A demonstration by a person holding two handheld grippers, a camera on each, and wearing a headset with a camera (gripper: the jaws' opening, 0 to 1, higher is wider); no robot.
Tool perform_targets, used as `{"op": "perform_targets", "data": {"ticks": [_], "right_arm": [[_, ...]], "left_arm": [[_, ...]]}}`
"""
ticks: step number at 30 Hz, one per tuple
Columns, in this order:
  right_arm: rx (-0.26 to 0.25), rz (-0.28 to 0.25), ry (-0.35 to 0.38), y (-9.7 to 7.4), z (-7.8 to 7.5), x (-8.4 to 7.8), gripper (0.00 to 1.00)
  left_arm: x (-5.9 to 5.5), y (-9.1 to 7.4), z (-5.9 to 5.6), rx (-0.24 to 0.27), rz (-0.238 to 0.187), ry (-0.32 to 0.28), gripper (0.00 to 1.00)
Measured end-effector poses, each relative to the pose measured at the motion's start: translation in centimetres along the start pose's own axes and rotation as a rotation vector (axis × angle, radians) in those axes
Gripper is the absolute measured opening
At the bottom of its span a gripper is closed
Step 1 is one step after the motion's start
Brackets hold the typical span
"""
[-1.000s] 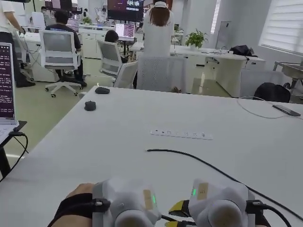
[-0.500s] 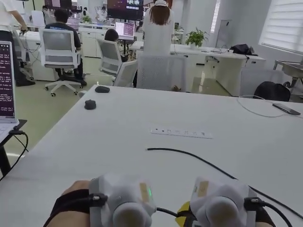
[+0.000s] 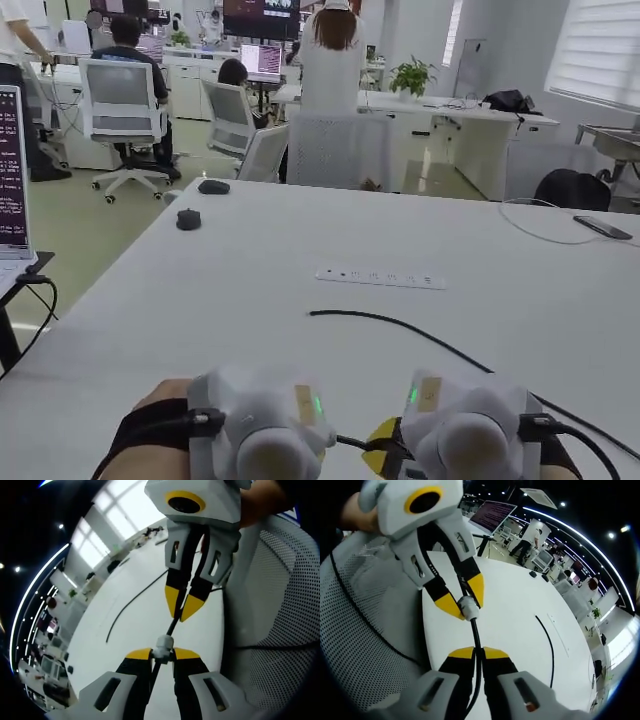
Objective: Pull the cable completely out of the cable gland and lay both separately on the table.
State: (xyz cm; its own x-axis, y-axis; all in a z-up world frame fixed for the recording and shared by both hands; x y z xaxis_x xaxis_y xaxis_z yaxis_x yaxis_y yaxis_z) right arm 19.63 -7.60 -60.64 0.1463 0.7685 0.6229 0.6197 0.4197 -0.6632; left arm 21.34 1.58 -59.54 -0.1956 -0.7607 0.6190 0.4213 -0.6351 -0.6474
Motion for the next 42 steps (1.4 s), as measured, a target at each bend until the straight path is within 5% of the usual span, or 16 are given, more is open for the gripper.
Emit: {"op": "perform_targets", "data": {"ticks": [16, 33, 38, 42], "right_arm": [[-0.030, 0.110, 0.094, 0.0, -0.8, -2.3, 0.03], [-0.130, 0.249, 0.232, -1.1, -2.7, -5.5, 0.03], [-0.171, 0.180, 0.317, -1.6, -4.0, -4.8, 0.03], [-0.207, 0.107, 0.323, -2.3, -7.1, -3.4, 0.03]], "left_arm": [[-0.8, -0.3, 0.9, 0.042, 0.024, -0.031, 0.16], [-1.7, -0.9, 2.2, 0.104, 0.046, -0.098, 0.16], [-1.7, -0.7, 1.9, 0.087, 0.047, -0.086, 0.16], [-1.6, -0.5, 1.8, 0.069, 0.046, -0.078, 0.16]]}}
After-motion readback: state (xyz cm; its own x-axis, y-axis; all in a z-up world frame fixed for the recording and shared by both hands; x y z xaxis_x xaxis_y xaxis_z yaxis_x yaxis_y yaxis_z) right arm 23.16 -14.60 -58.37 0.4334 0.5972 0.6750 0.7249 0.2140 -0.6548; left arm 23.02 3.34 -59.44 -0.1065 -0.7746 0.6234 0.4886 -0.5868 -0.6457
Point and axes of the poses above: the centre of the closed fingertips' face, and the gripper's own axes: y roughly forward along the fingers, z roughly to its left, x roughly out of its top, the point moved 5 cm from there along -y, roughly backward along the fingers, and after that the axes turned 4 degrees about -x, right-handed, at the moved point
